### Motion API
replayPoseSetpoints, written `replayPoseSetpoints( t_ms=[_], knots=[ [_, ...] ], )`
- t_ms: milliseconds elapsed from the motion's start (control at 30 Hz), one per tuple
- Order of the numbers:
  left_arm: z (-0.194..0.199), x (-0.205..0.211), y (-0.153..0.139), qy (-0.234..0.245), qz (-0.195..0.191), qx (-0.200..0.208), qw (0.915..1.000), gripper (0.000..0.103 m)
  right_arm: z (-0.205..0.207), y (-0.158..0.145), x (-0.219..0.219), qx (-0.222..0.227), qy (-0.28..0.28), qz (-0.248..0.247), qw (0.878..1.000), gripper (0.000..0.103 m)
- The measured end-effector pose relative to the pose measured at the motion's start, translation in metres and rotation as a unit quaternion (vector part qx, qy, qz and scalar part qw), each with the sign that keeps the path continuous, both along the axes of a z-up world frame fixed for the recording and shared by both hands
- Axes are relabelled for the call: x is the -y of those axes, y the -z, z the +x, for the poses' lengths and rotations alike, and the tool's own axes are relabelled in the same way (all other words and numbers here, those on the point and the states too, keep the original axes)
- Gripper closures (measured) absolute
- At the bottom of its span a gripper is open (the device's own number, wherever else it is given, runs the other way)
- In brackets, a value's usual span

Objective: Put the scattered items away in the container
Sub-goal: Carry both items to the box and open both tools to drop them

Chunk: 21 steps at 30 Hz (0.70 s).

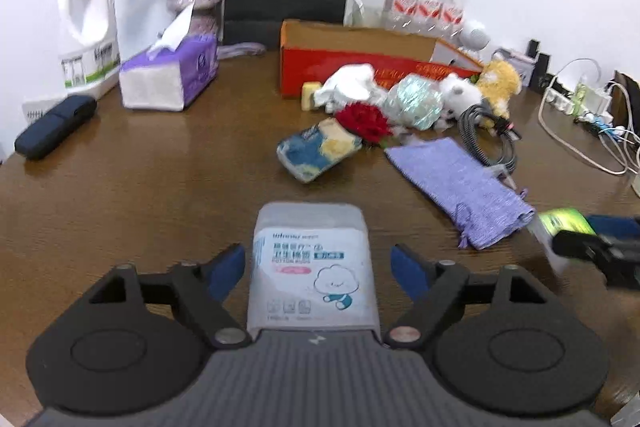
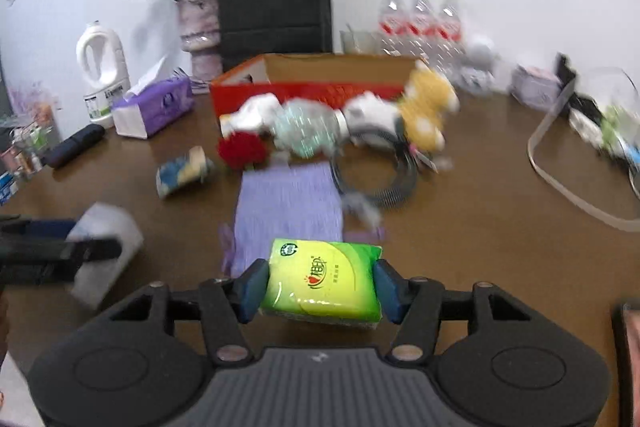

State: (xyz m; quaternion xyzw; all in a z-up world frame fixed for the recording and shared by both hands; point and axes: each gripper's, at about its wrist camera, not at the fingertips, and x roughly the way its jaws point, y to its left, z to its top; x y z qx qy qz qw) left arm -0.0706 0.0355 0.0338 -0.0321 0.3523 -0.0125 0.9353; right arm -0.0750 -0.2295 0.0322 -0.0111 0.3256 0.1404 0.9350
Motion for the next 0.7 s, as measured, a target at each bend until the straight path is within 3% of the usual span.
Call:
replayPoseSetpoints(
  t_ms=[67, 133, 300, 467, 533, 567, 600, 633, 700],
  knots=[
    [0.001, 0.0, 0.004, 0.0, -0.006, -0.005, 1.0, 0.021, -0.005, 0.004, 0.0, 0.003, 0.009, -0.009, 1.0, 0.04],
    [-0.003, 0.0, 0.004, -0.003, -0.012, 0.001, 0.9999, 0.036, -0.002, 0.008, 0.0, -0.007, 0.02, -0.02, 1.0, 0.039],
    [-0.012, 0.002, 0.002, -0.009, -0.021, 0.018, 0.9996, 0.036, 0.004, 0.021, -0.001, -0.019, 0.0, -0.009, 1.0, 0.044],
    [-0.01, 0.004, -0.001, -0.006, -0.019, 0.022, 0.9996, 0.036, 0.004, 0.015, -0.006, -0.013, -0.021, -0.029, 0.999, 0.044],
    [-0.007, 0.004, 0.001, -0.005, -0.018, 0.019, 0.9997, 0.036, 0.005, 0.013, -0.003, -0.02, -0.033, -0.015, 0.999, 0.027],
    [-0.006, 0.004, 0.002, -0.005, -0.018, 0.017, 0.9997, 0.036, 0.005, 0.015, -0.002, -0.027, -0.043, -0.008, 0.999, 0.024],
    [-0.004, 0.004, 0.002, -0.005, -0.019, 0.017, 0.9997, 0.036, 0.006, 0.017, -0.002, -0.036, -0.054, -0.004, 0.998, 0.029],
    [-0.003, 0.004, 0.001, -0.004, -0.019, 0.017, 0.9997, 0.036, 0.008, 0.02, -0.003, -0.043, -0.055, -0.005, 0.998, 0.04],
    [0.001, 0.004, -0.005, -0.003, -0.029, 0.026, 0.9993, 0.036, 0.012, 0.02, -0.004, -0.046, -0.046, 0.004, 0.998, 0.041]
  ],
)
